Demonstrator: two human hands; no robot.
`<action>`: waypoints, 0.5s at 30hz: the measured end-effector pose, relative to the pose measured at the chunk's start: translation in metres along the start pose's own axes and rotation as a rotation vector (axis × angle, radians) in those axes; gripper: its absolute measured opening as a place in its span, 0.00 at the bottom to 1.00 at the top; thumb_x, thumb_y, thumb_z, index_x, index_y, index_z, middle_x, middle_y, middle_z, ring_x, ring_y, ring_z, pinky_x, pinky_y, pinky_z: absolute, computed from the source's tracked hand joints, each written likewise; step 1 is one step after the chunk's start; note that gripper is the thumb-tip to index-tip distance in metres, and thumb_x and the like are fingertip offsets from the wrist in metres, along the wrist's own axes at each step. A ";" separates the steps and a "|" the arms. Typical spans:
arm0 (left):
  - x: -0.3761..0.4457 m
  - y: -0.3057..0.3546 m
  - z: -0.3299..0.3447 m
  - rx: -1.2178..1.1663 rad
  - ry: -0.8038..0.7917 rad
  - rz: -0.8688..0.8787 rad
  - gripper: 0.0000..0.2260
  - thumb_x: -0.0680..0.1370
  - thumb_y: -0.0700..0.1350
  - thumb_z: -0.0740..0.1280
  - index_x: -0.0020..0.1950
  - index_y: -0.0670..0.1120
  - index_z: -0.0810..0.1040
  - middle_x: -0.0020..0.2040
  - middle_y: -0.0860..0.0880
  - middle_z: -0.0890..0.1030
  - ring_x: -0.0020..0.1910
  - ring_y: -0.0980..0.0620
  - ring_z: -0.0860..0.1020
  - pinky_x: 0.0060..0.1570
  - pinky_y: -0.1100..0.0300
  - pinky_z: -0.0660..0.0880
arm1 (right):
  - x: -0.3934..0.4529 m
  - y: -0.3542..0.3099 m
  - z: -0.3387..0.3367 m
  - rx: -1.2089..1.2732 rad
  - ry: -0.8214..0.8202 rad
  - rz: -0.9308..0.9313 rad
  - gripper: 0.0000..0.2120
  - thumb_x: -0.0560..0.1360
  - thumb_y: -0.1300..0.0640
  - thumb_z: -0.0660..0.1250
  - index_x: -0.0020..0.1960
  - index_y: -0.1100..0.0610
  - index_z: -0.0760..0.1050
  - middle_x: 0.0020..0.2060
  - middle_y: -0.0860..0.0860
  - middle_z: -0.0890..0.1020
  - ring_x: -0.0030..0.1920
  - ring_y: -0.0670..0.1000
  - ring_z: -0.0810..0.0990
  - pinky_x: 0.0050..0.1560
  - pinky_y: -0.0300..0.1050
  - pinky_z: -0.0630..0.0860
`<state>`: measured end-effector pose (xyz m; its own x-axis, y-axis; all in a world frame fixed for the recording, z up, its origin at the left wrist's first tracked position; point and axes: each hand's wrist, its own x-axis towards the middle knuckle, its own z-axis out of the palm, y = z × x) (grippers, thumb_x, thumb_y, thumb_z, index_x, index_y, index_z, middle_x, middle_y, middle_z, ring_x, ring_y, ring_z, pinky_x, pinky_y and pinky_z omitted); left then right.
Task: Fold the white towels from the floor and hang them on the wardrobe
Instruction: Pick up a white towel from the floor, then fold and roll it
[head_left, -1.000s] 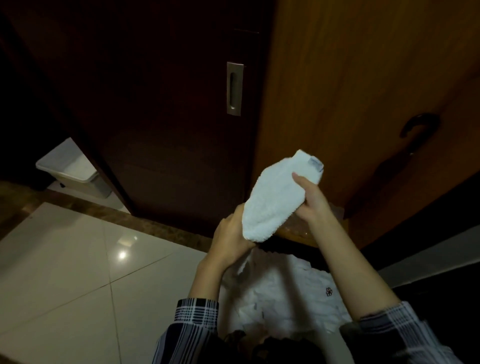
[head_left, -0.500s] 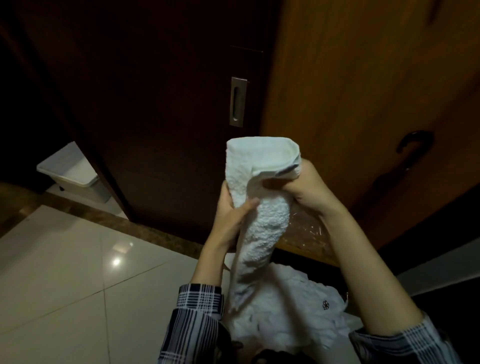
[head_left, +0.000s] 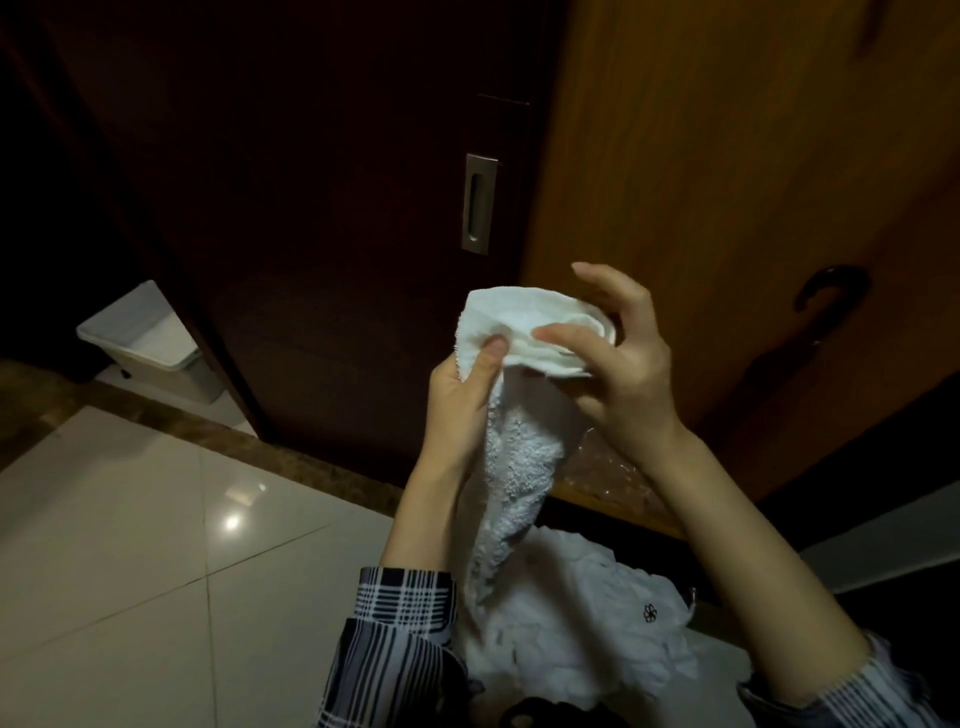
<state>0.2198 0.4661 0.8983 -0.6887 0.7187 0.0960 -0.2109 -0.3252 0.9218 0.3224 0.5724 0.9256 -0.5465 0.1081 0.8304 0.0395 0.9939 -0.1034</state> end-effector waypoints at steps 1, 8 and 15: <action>-0.001 0.000 0.001 0.013 0.012 -0.001 0.06 0.77 0.44 0.62 0.46 0.45 0.78 0.35 0.54 0.84 0.37 0.60 0.82 0.37 0.67 0.76 | -0.001 0.000 0.000 -0.026 0.028 -0.032 0.12 0.74 0.52 0.71 0.49 0.62 0.82 0.62 0.60 0.68 0.59 0.60 0.73 0.52 0.51 0.78; -0.002 0.005 0.001 0.055 0.064 0.006 0.07 0.79 0.43 0.63 0.44 0.44 0.80 0.35 0.52 0.83 0.36 0.58 0.81 0.37 0.66 0.77 | 0.002 -0.003 -0.006 -0.151 0.146 -0.328 0.07 0.76 0.57 0.67 0.44 0.60 0.80 0.46 0.59 0.80 0.47 0.57 0.76 0.51 0.50 0.70; -0.002 0.004 -0.005 0.339 -0.015 0.106 0.10 0.78 0.38 0.65 0.39 0.49 0.78 0.30 0.58 0.79 0.33 0.64 0.75 0.35 0.66 0.71 | 0.025 -0.012 0.003 -0.123 -0.110 -0.277 0.07 0.75 0.62 0.64 0.41 0.63 0.78 0.31 0.54 0.78 0.31 0.50 0.70 0.38 0.44 0.67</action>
<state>0.2167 0.4607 0.9000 -0.6837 0.7016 0.2007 0.1049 -0.1777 0.9785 0.3053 0.5626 0.9459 -0.6372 -0.1636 0.7532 -0.0264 0.9813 0.1908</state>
